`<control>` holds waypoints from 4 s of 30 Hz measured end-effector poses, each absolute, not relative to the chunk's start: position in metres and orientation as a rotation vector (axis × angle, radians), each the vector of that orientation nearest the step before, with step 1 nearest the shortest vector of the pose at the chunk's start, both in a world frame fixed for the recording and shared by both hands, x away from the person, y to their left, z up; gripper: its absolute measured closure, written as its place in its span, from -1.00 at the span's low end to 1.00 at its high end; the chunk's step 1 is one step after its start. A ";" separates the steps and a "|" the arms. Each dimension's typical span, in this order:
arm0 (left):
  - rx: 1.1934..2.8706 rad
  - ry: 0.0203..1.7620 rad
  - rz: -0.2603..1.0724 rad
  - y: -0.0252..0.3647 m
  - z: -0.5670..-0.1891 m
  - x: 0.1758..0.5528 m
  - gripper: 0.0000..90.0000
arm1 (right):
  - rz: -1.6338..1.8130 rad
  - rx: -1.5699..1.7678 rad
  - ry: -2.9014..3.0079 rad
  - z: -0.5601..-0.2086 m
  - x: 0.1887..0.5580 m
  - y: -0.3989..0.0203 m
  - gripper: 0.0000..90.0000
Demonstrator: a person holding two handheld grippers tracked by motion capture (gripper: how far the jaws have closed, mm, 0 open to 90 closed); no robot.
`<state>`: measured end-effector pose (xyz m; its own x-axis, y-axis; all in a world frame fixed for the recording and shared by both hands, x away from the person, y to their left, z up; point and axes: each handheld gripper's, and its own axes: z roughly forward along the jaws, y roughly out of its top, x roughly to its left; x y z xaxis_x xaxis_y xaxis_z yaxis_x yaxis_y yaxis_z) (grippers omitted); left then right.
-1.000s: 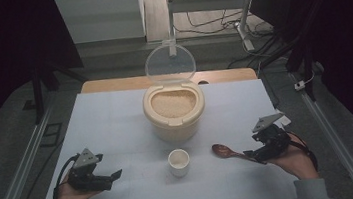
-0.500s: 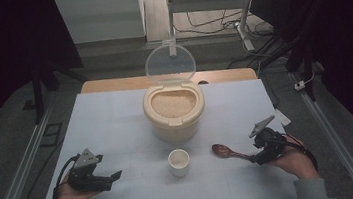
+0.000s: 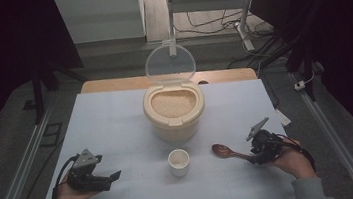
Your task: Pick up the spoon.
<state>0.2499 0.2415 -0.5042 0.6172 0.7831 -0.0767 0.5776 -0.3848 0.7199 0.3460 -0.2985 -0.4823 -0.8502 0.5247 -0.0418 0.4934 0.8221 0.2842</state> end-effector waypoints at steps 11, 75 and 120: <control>2.119 1.065 0.349 0.239 -0.506 0.251 -0.80 | 0.268 0.703 2.956 -0.488 0.352 -0.287 0.63; 2.156 1.067 0.339 0.239 -0.510 0.252 -0.80 | 0.885 0.346 2.778 -0.406 0.309 -0.255 0.75; 2.145 0.986 0.352 0.229 -0.487 0.248 -0.80 | 0.784 0.015 2.856 -0.406 0.306 -0.152 0.75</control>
